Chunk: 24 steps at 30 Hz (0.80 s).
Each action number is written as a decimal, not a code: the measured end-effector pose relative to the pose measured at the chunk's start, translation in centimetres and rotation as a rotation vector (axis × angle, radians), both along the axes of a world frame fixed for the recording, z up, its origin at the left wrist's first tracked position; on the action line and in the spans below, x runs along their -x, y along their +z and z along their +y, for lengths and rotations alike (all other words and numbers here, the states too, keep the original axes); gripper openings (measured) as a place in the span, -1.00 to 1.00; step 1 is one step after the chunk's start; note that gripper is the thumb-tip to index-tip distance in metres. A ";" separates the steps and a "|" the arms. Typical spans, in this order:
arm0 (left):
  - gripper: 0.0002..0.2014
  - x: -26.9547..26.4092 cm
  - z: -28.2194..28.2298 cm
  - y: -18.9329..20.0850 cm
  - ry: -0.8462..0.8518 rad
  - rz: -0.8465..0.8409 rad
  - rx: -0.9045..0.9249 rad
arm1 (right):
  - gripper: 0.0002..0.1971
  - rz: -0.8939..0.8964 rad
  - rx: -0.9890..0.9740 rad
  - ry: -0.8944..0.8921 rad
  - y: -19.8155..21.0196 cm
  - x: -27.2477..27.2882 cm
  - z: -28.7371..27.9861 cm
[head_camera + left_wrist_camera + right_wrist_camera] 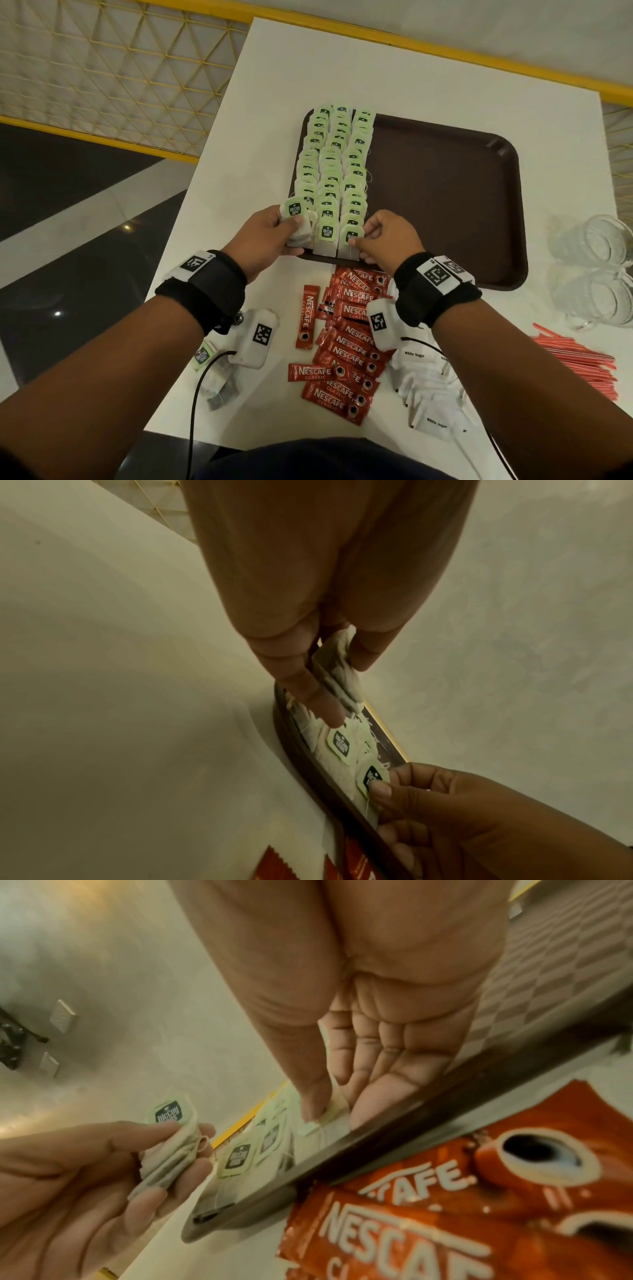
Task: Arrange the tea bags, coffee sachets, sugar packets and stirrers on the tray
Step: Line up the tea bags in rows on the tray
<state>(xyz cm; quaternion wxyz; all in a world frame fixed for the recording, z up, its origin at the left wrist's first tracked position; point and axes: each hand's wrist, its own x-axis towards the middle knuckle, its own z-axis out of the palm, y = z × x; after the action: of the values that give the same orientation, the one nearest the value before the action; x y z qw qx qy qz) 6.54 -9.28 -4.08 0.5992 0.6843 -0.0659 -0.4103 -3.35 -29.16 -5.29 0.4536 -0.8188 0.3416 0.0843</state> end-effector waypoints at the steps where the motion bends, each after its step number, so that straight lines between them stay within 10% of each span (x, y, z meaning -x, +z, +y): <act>1: -0.69 0.0 0.0 0.0 -0.005 0.000 0.002 | -0.72 0.010 -0.006 0.000 0.0 0.0 0.1; 8: -0.72 0.0 -0.3 0.2 -0.062 -0.005 0.024 | -0.75 -0.106 0.170 0.005 1.5 -0.1 0.0; 15: -0.74 0.4 -1.3 0.2 -0.109 -0.142 -0.006 | -0.79 -0.236 -0.191 0.102 3.2 -0.4 2.0; 24: -0.81 -0.3 -0.4 -0.7 -0.075 -0.309 -0.173 | -0.80 -0.073 -0.160 0.023 1.7 1.5 0.1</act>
<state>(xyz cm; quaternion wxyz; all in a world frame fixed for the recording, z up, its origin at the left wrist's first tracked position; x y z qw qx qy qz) 6.88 -9.66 -4.74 0.5050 0.7852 -0.1470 -0.3267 -4.80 -29.10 -3.61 0.5285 -0.7866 0.3074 0.0867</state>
